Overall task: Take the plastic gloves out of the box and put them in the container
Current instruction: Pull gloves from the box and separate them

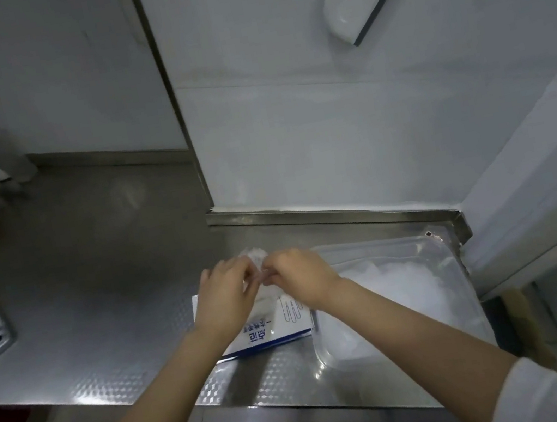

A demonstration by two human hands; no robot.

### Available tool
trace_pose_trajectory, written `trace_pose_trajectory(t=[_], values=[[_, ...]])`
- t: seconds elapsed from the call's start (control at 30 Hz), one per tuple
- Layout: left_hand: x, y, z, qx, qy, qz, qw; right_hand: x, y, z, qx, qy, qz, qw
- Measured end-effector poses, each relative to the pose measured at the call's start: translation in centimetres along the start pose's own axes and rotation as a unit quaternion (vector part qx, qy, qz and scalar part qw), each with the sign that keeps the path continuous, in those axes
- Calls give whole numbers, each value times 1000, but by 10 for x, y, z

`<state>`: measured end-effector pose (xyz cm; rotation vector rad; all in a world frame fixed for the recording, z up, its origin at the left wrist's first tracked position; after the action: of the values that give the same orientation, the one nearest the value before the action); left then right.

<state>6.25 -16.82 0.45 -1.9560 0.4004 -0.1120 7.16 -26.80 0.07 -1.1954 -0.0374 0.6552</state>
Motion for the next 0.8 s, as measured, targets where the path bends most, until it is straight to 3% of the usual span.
trace_pose_trajectory(t=[0.07,0.17,0.23,0.63,0.8], values=[[-2,8,6,-12,-14,24,1000,-2,-1,-2,19,9,-5,1000],[-7,46,19,12,-66,173,983,-8,0,-8,49,25,-4,998],[-11,64,19,45,-60,225,972,-10,2,-12,61,32,-3,998],[4,70,23,60,-70,201,975,-33,-37,-30,121,64,-107,985],[10,73,25,78,-87,228,967,-56,-85,-49,173,89,-225,955]])
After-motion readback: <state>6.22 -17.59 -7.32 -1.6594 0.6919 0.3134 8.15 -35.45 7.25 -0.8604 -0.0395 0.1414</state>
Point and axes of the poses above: each hand's wrist, its own x-axis towards the middle knuckle, its own y-axis out of the palm, z = x × y, the point moved 8 cm from there along x, towards the middle knuckle, and after that the axes turned 15 degrees about z, right-handed, at the moved point
